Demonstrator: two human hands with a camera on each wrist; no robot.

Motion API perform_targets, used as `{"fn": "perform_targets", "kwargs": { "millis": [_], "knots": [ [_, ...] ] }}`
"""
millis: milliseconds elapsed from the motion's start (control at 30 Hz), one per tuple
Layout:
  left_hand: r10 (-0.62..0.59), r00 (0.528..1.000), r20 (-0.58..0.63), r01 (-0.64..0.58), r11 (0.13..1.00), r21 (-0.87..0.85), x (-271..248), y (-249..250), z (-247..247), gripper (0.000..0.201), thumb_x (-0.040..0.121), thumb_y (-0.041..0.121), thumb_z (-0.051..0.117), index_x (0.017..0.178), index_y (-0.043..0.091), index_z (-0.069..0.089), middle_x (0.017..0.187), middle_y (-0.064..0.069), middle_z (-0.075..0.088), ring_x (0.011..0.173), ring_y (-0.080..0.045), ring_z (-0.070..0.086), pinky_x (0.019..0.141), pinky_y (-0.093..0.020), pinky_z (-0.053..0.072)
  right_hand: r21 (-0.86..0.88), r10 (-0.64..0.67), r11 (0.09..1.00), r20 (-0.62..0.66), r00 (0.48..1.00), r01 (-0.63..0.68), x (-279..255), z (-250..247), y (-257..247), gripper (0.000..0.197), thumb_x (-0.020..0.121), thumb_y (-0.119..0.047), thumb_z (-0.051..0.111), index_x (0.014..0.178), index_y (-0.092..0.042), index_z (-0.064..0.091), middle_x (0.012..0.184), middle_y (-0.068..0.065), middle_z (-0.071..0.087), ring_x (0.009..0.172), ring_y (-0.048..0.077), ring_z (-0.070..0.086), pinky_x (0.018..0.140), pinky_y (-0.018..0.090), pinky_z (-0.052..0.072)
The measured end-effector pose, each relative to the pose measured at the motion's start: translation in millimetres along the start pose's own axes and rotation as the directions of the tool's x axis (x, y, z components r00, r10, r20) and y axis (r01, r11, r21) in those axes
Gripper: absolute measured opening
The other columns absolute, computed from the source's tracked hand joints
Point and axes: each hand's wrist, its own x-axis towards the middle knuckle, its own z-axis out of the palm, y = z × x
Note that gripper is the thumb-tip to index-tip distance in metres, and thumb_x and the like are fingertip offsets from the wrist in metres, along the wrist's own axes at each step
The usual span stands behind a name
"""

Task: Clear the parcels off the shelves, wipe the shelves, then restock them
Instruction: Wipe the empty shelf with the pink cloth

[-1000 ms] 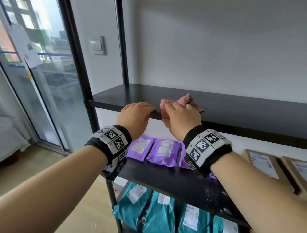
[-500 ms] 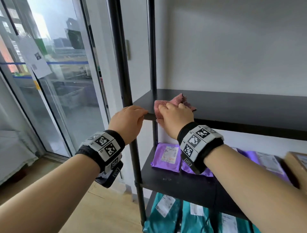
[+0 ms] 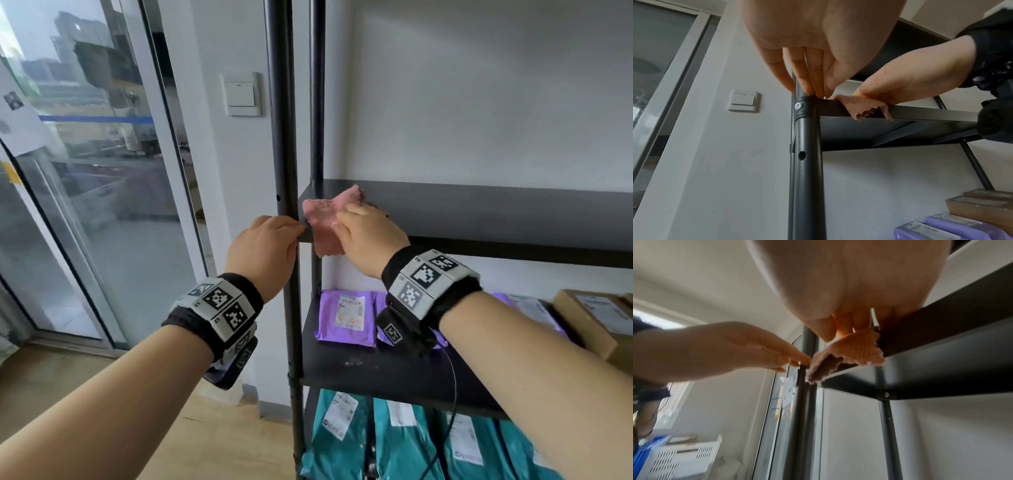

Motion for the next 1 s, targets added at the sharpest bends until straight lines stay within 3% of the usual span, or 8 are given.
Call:
{"fn": "perform_targets", "kwargs": {
  "millis": [133, 267, 467, 633, 700, 767, 1000],
  "knots": [
    [-0.003, 1.0, 0.013, 0.003, 1.0, -0.001, -2.5, 0.9, 2.6, 0.033, 0.094, 0.012, 0.045, 0.117, 0.02, 0.066, 0.125, 0.008, 0.061, 0.119, -0.023, 0.049, 0.091, -0.034, 0.045, -0.022, -0.048, 0.998, 0.098, 0.994, 0.051, 5.2, -0.6, -5.1, 0.038, 0.101, -0.026, 0.03, 0.128, -0.006, 0.048, 0.145, 0.009, 0.039, 0.134, 0.027, 0.033, 0.109, 0.04, 0.03],
    [-0.03, 0.999, 0.024, 0.031, 0.999, -0.017, -4.1, -1.9, -2.2, 0.035, 0.095, 0.013, 0.042, 0.122, 0.02, 0.063, 0.128, 0.007, 0.059, 0.121, -0.021, 0.049, 0.095, -0.032, 0.043, -0.043, -0.062, 0.997, 0.16, 0.985, 0.07, 19.9, -3.9, -15.2, 0.032, 0.1, -0.019, 0.032, 0.121, -0.006, 0.054, 0.134, 0.013, 0.05, 0.122, 0.029, 0.046, 0.1, 0.036, 0.039],
    [-0.072, 0.997, 0.0, 0.072, 0.997, -0.007, -9.0, 0.9, -13.1, 0.037, 0.096, 0.013, 0.04, 0.128, 0.021, 0.058, 0.13, 0.005, 0.057, 0.123, -0.022, 0.047, 0.09, -0.031, 0.042, -0.023, -0.086, 0.995, 0.193, 0.977, 0.092, 25.7, -8.3, -22.4, 0.035, 0.101, -0.02, 0.031, 0.127, -0.007, 0.05, 0.135, 0.014, 0.049, 0.122, 0.026, 0.047, 0.095, 0.03, 0.035],
    [0.014, 1.0, 0.003, -0.014, 1.0, 0.021, -3.7, 5.2, -10.7, 0.038, 0.095, 0.012, 0.04, 0.126, 0.022, 0.059, 0.129, 0.007, 0.058, 0.12, -0.022, 0.048, 0.097, -0.036, 0.042, 0.07, -0.08, 0.995, 0.075, 0.994, 0.075, 17.6, -7.1, -9.3, 0.037, 0.1, -0.031, 0.033, 0.124, -0.012, 0.055, 0.133, 0.01, 0.051, 0.119, 0.03, 0.049, 0.1, 0.037, 0.039],
    [0.024, 1.0, 0.005, -0.024, 0.999, 0.033, -1.2, 7.3, -9.3, 0.039, 0.094, 0.013, 0.041, 0.127, 0.023, 0.058, 0.13, 0.008, 0.057, 0.122, -0.022, 0.046, 0.098, -0.036, 0.041, 0.019, 0.002, 1.0, 0.009, 1.0, -0.002, 11.1, -5.3, -3.1, 0.038, 0.1, -0.032, 0.03, 0.121, -0.011, 0.054, 0.128, 0.012, 0.053, 0.118, 0.031, 0.048, 0.098, 0.038, 0.04],
    [0.03, 0.999, 0.021, -0.031, 0.998, 0.053, 0.5, 9.2, -8.7, 0.04, 0.095, 0.013, 0.041, 0.13, 0.024, 0.056, 0.133, 0.009, 0.055, 0.123, -0.021, 0.045, 0.098, -0.035, 0.039, -0.063, 0.029, 0.998, 0.021, 0.999, -0.028, 7.9, -2.2, -0.9, 0.04, 0.101, -0.031, 0.027, 0.122, -0.009, 0.051, 0.13, 0.015, 0.052, 0.121, 0.031, 0.046, 0.099, 0.038, 0.036],
    [0.004, 0.997, 0.079, -0.013, 0.993, 0.116, 2.6, 9.9, -9.1, 0.04, 0.097, 0.021, 0.038, 0.134, 0.027, 0.05, 0.139, 0.013, 0.047, 0.128, -0.017, 0.037, 0.1, -0.029, 0.033, -0.113, -0.076, 0.991, 0.014, 0.997, 0.077, 5.9, -4.7, -14.2, 0.043, 0.101, -0.031, 0.025, 0.11, -0.01, 0.06, 0.121, 0.011, 0.062, 0.114, 0.03, 0.052, 0.104, 0.039, 0.032]
  ]
}}
